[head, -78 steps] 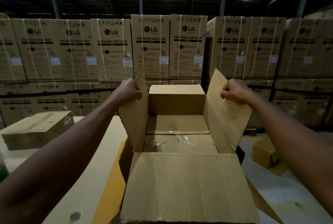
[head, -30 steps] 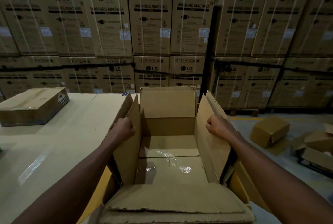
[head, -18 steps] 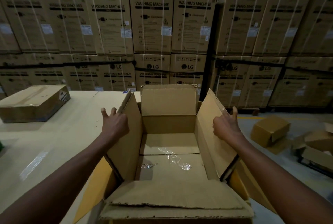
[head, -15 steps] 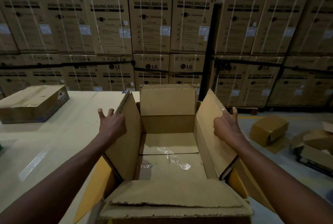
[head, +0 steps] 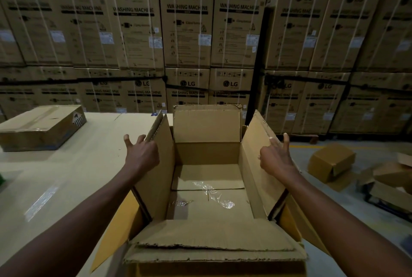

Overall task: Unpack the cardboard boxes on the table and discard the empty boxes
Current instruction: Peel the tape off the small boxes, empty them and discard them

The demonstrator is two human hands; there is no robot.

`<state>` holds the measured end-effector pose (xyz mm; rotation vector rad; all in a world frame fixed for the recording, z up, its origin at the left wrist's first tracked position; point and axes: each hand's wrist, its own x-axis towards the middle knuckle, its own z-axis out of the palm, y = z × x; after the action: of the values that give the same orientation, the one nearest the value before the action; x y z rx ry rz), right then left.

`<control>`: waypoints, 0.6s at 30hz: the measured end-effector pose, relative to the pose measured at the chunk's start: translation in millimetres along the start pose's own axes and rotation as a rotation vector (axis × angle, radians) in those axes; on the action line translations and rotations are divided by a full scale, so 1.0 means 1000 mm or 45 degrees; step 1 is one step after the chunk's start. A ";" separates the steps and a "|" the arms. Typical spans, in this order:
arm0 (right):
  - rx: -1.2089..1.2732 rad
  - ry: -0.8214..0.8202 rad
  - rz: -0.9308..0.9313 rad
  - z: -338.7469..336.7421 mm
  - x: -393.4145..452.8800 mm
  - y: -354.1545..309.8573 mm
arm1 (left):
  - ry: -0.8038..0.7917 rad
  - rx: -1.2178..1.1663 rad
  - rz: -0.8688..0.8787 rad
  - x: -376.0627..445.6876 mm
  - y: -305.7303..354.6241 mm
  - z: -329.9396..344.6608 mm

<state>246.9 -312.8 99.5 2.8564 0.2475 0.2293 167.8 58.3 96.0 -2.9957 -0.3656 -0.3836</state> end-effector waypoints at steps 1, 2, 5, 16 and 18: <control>0.010 -0.003 -0.003 -0.001 -0.001 -0.001 | 0.008 -0.004 0.003 -0.001 0.000 -0.001; 0.018 -0.004 -0.008 -0.003 -0.002 -0.001 | 0.016 -0.006 0.004 -0.002 -0.001 -0.001; 0.050 0.004 -0.017 -0.005 -0.004 -0.002 | 0.039 -0.020 0.010 -0.005 0.000 -0.002; 0.350 0.074 -0.022 -0.019 -0.025 -0.004 | 0.181 -0.216 0.099 -0.022 0.011 -0.009; 0.508 0.090 0.012 -0.024 -0.033 -0.005 | 0.244 -0.303 0.109 -0.031 0.013 -0.012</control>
<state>209.5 -307.9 116.6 3.2477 0.3258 0.3141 139.0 36.8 98.1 -3.1501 -0.1849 -0.7484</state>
